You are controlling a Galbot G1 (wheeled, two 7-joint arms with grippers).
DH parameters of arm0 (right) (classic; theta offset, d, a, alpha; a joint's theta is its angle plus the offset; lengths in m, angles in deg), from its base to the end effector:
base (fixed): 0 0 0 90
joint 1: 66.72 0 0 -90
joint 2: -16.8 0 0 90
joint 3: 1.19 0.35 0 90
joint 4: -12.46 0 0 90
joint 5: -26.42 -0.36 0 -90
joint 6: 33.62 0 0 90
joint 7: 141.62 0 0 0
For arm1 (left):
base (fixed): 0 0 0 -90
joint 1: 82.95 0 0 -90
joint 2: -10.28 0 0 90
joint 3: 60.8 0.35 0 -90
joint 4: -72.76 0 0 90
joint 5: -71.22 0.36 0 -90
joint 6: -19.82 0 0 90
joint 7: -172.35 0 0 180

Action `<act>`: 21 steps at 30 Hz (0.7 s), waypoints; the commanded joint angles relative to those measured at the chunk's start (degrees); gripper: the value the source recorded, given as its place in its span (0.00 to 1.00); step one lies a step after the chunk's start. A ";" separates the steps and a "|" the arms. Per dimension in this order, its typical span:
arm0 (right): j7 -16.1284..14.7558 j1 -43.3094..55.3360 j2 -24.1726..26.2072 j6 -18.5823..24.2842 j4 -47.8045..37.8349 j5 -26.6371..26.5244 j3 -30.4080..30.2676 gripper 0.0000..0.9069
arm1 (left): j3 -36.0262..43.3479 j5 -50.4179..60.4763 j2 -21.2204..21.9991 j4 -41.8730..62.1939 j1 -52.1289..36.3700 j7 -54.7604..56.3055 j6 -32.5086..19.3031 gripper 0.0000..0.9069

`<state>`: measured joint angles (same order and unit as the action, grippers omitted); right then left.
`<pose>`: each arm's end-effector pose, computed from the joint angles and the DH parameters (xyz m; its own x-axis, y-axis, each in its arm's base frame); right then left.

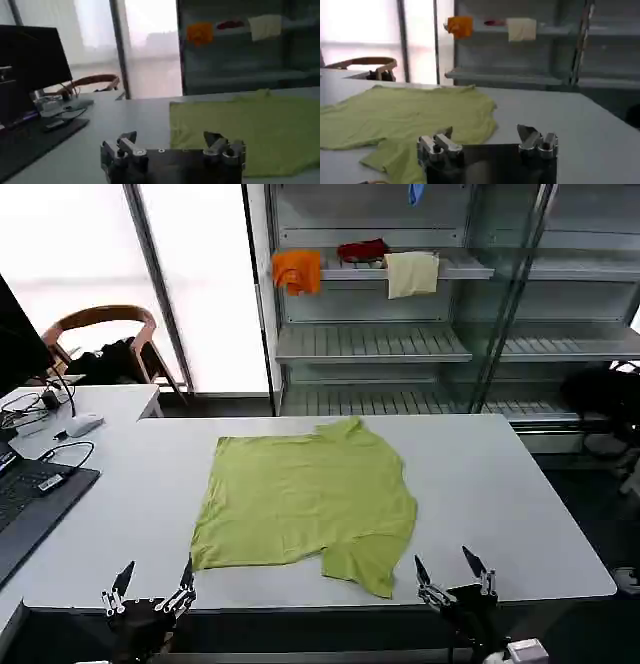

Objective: Fold and organize the clothes.

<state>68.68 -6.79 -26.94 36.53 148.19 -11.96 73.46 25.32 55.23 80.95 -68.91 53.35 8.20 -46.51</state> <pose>0.1537 -0.0206 -0.2182 -0.8996 -0.1788 0.3985 -0.2058 0.9783 -0.0255 0.1114 0.0366 -0.2017 -0.9452 -0.0672 0.3196 -0.0392 0.9949 0.0933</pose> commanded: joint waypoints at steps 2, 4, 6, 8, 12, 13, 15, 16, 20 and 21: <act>1.42 6.45 0.58 -12.80 2.22 -7.07 -2.38 1.00 | -0.39 -5.04 -2.52 -1.04 -3.19 -2.35 9.37 1.00; 1.43 7.29 -0.16 -13.00 1.64 -7.12 -3.21 1.00 | -0.20 -5.43 -2.64 0.86 -5.38 -1.41 9.39 1.00; 0.81 7.77 -0.63 -13.23 0.76 -7.06 -4.44 1.00 | -0.14 -7.34 -3.07 2.88 -6.81 -1.12 9.41 1.00; 0.67 8.30 -1.36 -13.24 -0.10 -6.20 -5.72 1.00 | -0.16 -8.15 -3.39 4.29 -8.22 -1.28 9.38 1.00; 0.73 9.79 -2.87 -13.26 -0.90 -5.69 -7.30 1.00 | -0.28 -9.93 -3.64 7.47 -11.46 -1.16 9.41 1.00; 0.79 10.13 -3.23 -13.27 -1.03 -5.54 -8.05 1.00 | -0.20 -10.18 -3.64 8.22 -12.02 -1.18 9.42 1.00; 1.07 10.35 -3.79 -13.27 -1.24 -5.10 -9.22 1.00 | 0.07 -10.24 -3.54 9.16 -12.85 -1.27 9.41 1.00; 1.08 10.41 -4.02 -13.28 -1.37 -4.77 -9.81 1.00 | 0.24 -10.29 -3.40 10.19 -13.25 -1.28 9.41 1.00; 1.15 10.73 -5.00 -13.27 -1.93 -4.49 -11.20 1.00 | 0.44 -11.49 -2.86 12.80 -14.96 -1.39 9.35 1.00; 1.24 10.97 -5.44 -13.27 -2.18 -4.51 -11.37 1.00 | 0.43 -12.12 -2.74 13.29 -15.36 -1.37 9.32 1.00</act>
<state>70.10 2.84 -32.10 25.15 145.74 -15.87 63.52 25.75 45.01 78.83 -58.97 40.86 7.11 -38.73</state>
